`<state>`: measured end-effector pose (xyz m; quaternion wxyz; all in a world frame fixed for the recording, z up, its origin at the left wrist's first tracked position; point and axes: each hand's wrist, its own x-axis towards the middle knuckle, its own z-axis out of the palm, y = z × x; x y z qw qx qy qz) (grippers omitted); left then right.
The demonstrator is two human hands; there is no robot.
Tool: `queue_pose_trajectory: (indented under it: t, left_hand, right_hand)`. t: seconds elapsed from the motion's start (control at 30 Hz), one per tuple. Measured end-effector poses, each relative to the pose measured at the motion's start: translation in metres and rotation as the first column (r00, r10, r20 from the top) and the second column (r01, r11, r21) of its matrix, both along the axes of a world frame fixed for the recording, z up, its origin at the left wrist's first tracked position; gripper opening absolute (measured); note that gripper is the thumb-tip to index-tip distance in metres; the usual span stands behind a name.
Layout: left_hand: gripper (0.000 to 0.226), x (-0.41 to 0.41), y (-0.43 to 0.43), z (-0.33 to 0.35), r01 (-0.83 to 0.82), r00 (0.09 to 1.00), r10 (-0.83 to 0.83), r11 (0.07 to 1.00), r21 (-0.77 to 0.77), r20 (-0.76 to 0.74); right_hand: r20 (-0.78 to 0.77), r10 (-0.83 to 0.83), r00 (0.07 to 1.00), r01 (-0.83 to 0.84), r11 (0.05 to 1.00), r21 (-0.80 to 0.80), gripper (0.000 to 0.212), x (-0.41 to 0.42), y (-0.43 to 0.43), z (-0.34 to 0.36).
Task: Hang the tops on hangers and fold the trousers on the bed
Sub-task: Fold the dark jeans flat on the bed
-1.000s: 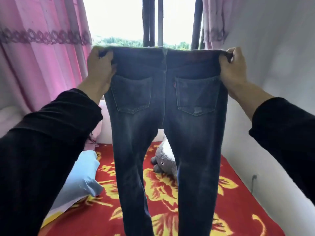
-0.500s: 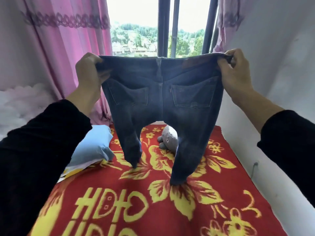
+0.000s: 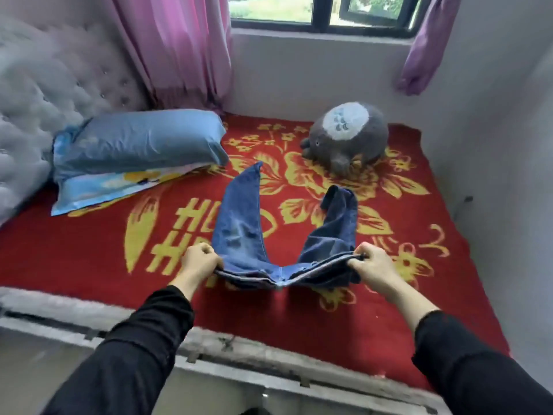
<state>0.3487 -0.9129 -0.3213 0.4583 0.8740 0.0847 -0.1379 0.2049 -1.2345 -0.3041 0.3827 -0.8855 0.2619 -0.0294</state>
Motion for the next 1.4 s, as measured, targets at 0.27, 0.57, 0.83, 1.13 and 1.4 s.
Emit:
queue_pose_trajectory:
  t: [0.27,0.57,0.83,1.13,1.4]
  left_hand:
    - [0.036,-0.072,0.057,-0.099,0.251,0.962,-0.205,0.928,0.277,-0.182]
    - [0.026,-0.101,0.105,-0.174,0.463,0.88,-0.362,0.798,0.385,-0.307]
    - [0.03,-0.099,0.13,-0.197,0.637,0.729,-0.428,0.709,0.301,-0.534]
    - [0.022,-0.048,0.072,-0.23,0.652,0.712,-0.465,0.715,0.251,-0.526]
    - [0.029,0.019,-0.025,-0.229,0.608,0.784,-0.518,0.752,0.255,-0.341]
  right_hand:
    - [-0.358,0.114,0.927,-0.085,0.992,0.094,0.008,-0.08,0.042,-0.093]
    - [-0.513,0.144,0.846,-0.184,0.982,-0.029,0.017,-0.107,0.082,-0.17]
    - [-0.776,0.275,0.567,-0.623,0.76,-0.186,0.022,-0.12,0.103,-0.206]
    - [-0.753,0.257,0.605,-0.397,0.918,-0.006,0.01,-0.059,0.092,-0.235]
    - [-0.648,0.12,0.752,-0.273,0.952,-0.14,0.018,0.042,0.034,-0.229]
